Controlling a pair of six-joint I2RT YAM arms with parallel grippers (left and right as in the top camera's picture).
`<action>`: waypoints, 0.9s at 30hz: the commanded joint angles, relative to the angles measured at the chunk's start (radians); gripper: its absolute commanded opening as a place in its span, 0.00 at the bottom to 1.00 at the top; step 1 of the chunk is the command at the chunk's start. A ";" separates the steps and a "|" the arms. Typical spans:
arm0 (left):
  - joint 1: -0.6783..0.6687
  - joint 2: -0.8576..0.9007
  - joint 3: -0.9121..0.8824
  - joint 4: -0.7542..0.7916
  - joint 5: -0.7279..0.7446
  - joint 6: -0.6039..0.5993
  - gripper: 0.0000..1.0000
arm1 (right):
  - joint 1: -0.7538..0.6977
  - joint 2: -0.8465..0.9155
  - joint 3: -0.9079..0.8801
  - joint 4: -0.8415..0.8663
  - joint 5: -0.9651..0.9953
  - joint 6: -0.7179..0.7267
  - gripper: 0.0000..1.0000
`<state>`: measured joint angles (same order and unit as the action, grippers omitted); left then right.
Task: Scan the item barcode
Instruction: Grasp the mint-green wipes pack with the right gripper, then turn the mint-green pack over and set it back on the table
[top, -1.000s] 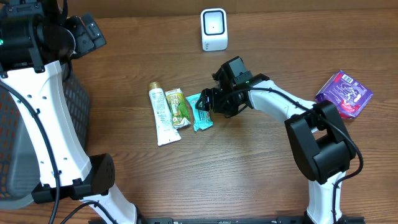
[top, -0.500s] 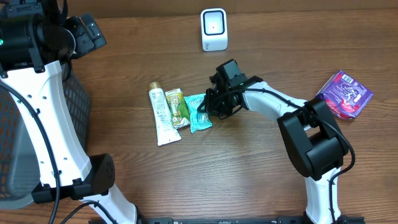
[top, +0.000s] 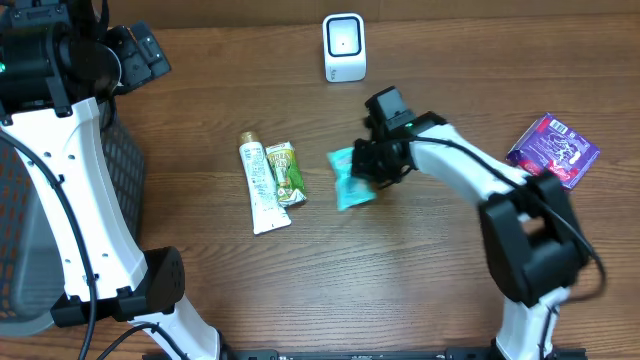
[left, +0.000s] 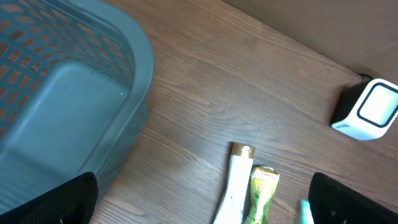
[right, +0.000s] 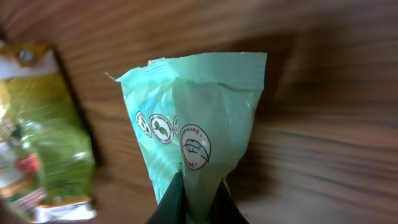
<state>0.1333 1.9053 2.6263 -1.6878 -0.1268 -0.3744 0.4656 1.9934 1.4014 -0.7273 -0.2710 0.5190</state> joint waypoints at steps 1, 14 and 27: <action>0.004 0.004 -0.001 -0.002 0.005 -0.014 0.99 | 0.039 -0.148 0.011 -0.056 0.474 -0.049 0.04; 0.003 0.004 -0.001 -0.002 0.005 -0.014 1.00 | 0.126 0.026 0.013 -0.216 1.147 -0.109 0.04; 0.004 0.004 -0.001 -0.002 0.005 -0.014 1.00 | 0.231 0.027 0.015 -0.208 0.760 -0.200 0.39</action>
<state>0.1333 1.9053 2.6263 -1.6878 -0.1268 -0.3744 0.6712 2.0373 1.4044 -0.9363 0.6342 0.3836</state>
